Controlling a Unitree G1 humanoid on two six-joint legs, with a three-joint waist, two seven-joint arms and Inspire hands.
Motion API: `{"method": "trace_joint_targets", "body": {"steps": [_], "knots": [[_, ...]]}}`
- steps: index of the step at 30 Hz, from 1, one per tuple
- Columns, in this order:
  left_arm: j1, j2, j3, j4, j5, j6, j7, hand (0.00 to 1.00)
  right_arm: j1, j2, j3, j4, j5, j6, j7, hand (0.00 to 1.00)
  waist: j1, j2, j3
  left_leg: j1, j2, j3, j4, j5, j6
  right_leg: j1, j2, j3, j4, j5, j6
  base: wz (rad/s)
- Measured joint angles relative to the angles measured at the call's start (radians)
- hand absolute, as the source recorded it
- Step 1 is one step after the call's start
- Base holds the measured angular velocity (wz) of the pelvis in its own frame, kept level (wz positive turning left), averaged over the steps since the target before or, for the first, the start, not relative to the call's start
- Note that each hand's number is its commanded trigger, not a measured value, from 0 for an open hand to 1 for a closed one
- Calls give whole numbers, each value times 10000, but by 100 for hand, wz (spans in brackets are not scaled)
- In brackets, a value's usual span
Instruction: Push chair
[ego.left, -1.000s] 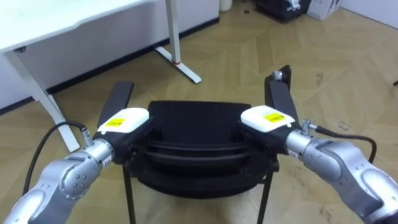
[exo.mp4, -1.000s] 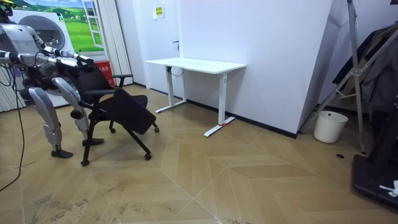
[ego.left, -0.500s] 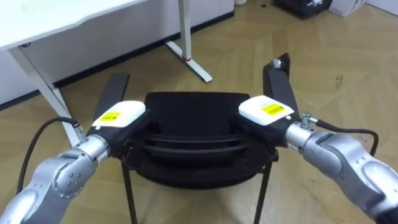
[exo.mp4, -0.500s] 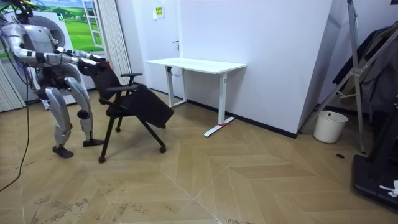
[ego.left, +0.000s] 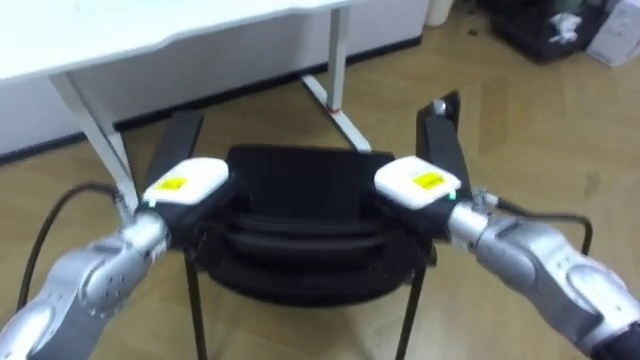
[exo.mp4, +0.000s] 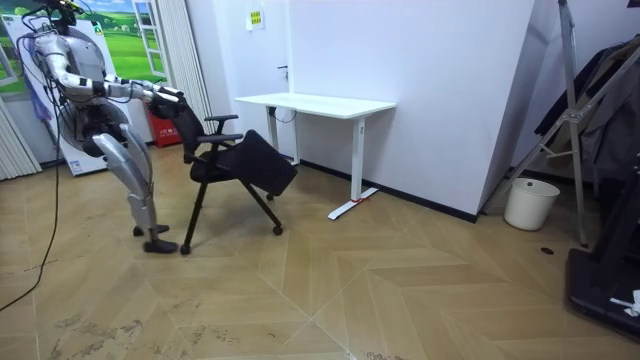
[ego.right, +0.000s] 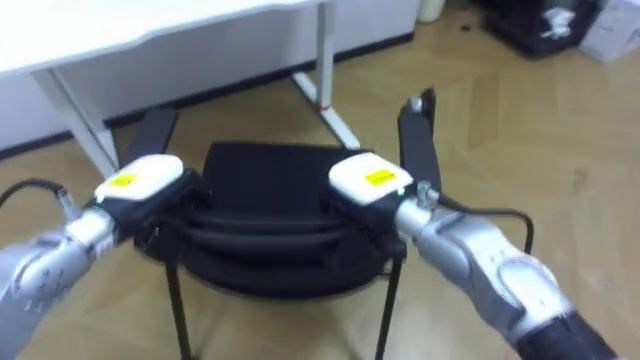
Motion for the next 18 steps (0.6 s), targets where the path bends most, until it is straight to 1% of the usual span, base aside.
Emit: {"method": "trace_joint_targets", "body": {"steps": [1,2,3,5,6,7,8,9,10,11,12,13,14,15,16,17,18], "knots": [[-44,-48,-32,33,24,16,104,100,-107,-13,1,82,-47,-68,-5,100,-8,60,-8,69,166,-6,-89,-11,-68,173,75,-212,-91,-62,-48,43],[-81,-59,-38,35,39,30,113,100,-161,-32,1,125,-51,-109,-4,100,-23,70,1,94,207,-8,-122,-9,-97,235,91,-309,-85,-111,-58,39],[-176,-40,-82,42,39,77,115,100,-219,-33,2,150,-56,-114,-18,100,-51,63,5,127,326,-18,-188,15,-140,296,117,-412,-54,-224,-62,30],[-282,-44,-126,121,27,105,155,100,-290,-34,8,178,-88,-105,-42,100,-61,46,16,213,362,-38,-271,22,-163,379,110,-537,5,-435,-55,25],[-388,-36,-155,174,20,97,155,100,-318,-58,8,179,-79,-102,-63,100,-64,2,42,283,359,-38,-273,23,-169,394,57,-606,110,-613,-33,24],[-449,-35,-160,205,23,98,156,100,-345,-50,8,190,-78,-99,-64,100,-79,-10,49,377,387,-20,-257,-19,-238,420,50,-643,171,-787,-16,19],[-457,-29,-150,213,28,94,157,100,-352,-37,7,195,-78,-98,-65,100,-64,-21,45,389,415,-8,-227,-36,-266,427,74,-645,198,-848,-16,6],[-464,37,-141,207,28,70,168,100,-370,-6,7,200,-60,-97,-81,100,6,-51,52,399,498,100,-91,-104,-365,418,135,-630,315,-980,-50,-7],[-463,63,-143,234,28,47,280,100,-424,112,8,289,-73,-99,-82,100,83,-147,66,305,547,157,291,-115,-385,430,174,-611,456,-1127,-98,-4],[-469,101,-140,251,34,45,321,100,-445,189,8,366,-87,-98,-83,100,78,-194,71,161,582,170,682,-114,-386,454,172,-631,498,-1196,-120,0],[-484,160,-159,337,43,43,340,100,-470,360,8,532,-121,-99,-66,100,94,-211,63,-212,773,214,1839,-104,-392,587,210,-668,487,-1336,-187,3],[-453,246,-227,421,8,38,397,100,-476,526,7,736,-154,-134,-28,100,129,-152,45,-791,1061,72,3494,105,-626,862,387,-726,505,-1509,-321,0],[-426,272,-260,515,-4,31,441,100,-498,633,7,927,-154,-217,-17,100,153,-142,47,-1104,1191,-61,4385,433,-643,1046,466,-725,530,-1595,-363,-10],[-404,308,-359,668,15,-31,532,100,-530,810,7,1273,-154,-356,59,100,293,-174,54,-1825,1275,-207,6190,1671,-582,1388,537,-705,678,-1767,-489,-19],[-404,234,-531,877,75,-44,669,100,-544,854,7,1507,-111,-456,178,100,455,-197,111,-2757,1337,-486,8520,3305,-549,1717,496,-773,875,-1986,-679,-24],[-389,190,-646,976,90,-43,771,100,-540,876,8,1682,-87,-528,199,100,521,-115,112,-3303,1317,-593,10294,3589,-496,1906,465,-730,1004,-2096,-745,-26],[-353,74,-848,1264,108,-31,948,100,-513,1023,13,2024,-119,-578,246,100,559,-124,101,-4133,1066,-435,13278,3885,-223,2304,243,-623,977,-2198,-741,-26]]}}
